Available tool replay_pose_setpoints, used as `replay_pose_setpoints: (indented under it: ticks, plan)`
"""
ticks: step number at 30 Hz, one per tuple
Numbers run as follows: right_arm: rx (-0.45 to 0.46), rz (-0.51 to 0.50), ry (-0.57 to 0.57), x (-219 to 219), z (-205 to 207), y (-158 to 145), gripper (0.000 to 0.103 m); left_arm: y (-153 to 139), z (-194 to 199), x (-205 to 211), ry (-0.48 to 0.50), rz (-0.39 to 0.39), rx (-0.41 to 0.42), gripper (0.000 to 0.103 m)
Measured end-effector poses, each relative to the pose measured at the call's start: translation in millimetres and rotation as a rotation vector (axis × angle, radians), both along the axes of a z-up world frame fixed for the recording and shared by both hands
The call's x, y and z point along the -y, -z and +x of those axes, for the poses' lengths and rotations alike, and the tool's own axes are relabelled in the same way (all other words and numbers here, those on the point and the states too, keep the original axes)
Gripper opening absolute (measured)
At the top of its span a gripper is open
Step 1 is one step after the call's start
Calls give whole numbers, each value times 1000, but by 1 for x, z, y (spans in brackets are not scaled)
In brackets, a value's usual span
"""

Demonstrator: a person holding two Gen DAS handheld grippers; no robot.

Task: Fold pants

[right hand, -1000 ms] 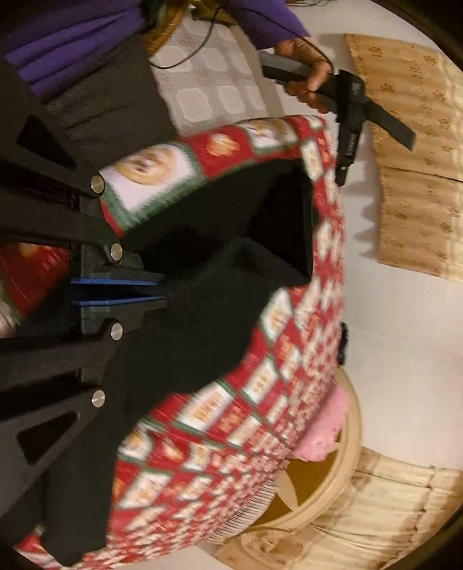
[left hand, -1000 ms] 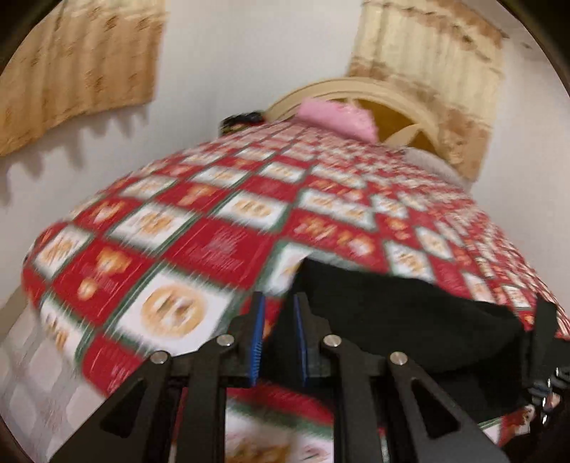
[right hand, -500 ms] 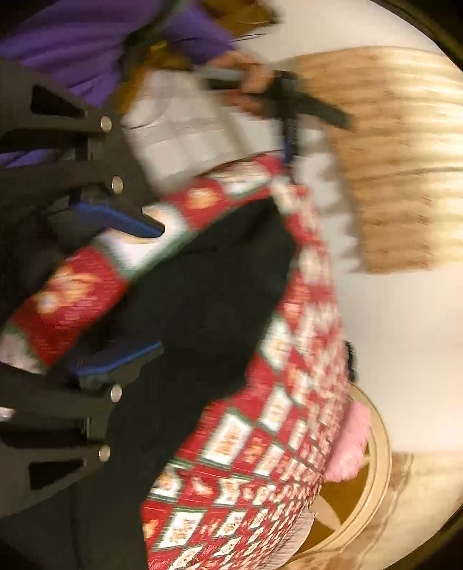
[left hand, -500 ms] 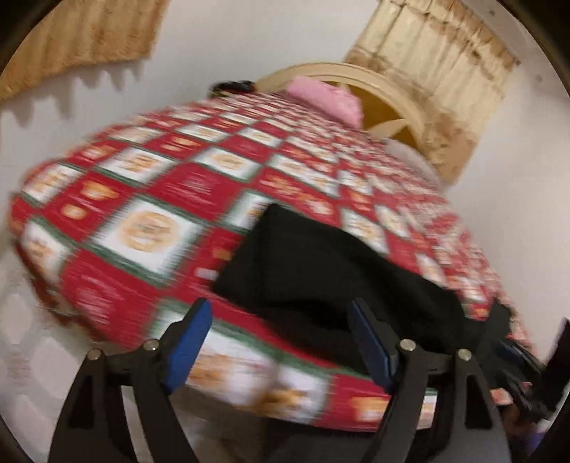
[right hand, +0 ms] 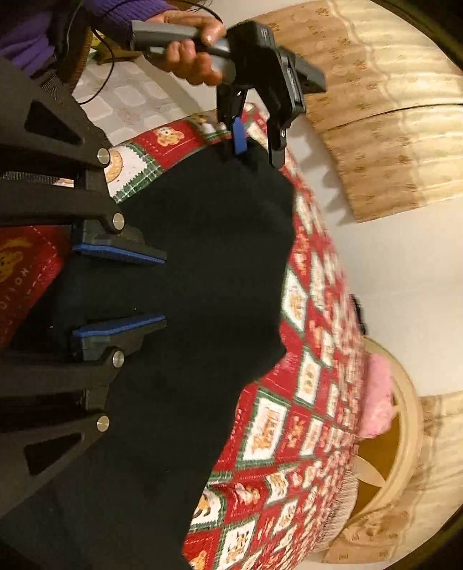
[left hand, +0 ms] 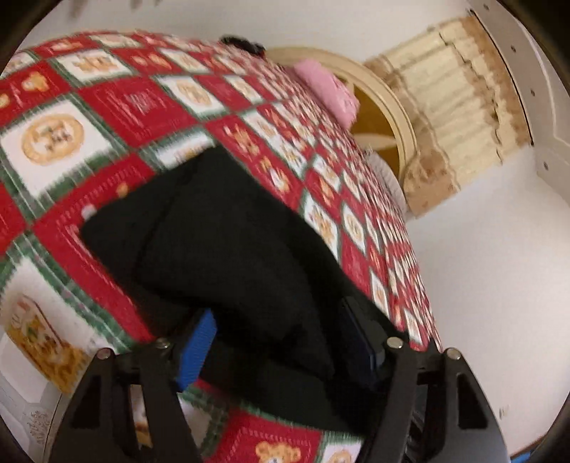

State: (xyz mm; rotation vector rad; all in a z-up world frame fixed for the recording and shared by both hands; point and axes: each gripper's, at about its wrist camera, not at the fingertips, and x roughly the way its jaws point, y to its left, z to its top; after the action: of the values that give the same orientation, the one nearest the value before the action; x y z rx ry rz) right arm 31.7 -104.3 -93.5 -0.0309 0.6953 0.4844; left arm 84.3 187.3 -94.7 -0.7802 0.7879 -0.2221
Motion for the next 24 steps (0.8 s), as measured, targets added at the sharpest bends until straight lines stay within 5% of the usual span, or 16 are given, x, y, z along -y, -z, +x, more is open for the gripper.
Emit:
replay_pose_setpoints:
  ticks: [1,3,10,11,13,14,24]
  plan:
    - [2,0,3,0,-1,0,31,-4,1,0,-24,31,21,63]
    - [11,-2,11,-1,-3,0,31,-5,5,-1,-14,50,40,9]
    - [14,101,-15,6,-14,-23,34,-16,3,-18,-39,98,97,8]
    - [33,105,-29,4,-17,-30,40,-19,2,-21,-47,104,103,8]
    - [81,101,-67,-2,-25,-42,74,-23,0,-25,-59,134,105,8]
    - [97,95,-82,-6,-28,-45,76,-24,-1,-27,-64,165,98,8]
    - [-21,-79,-144,-39,-19,-2,65,5,-4,-30,-75,292,-24,8]
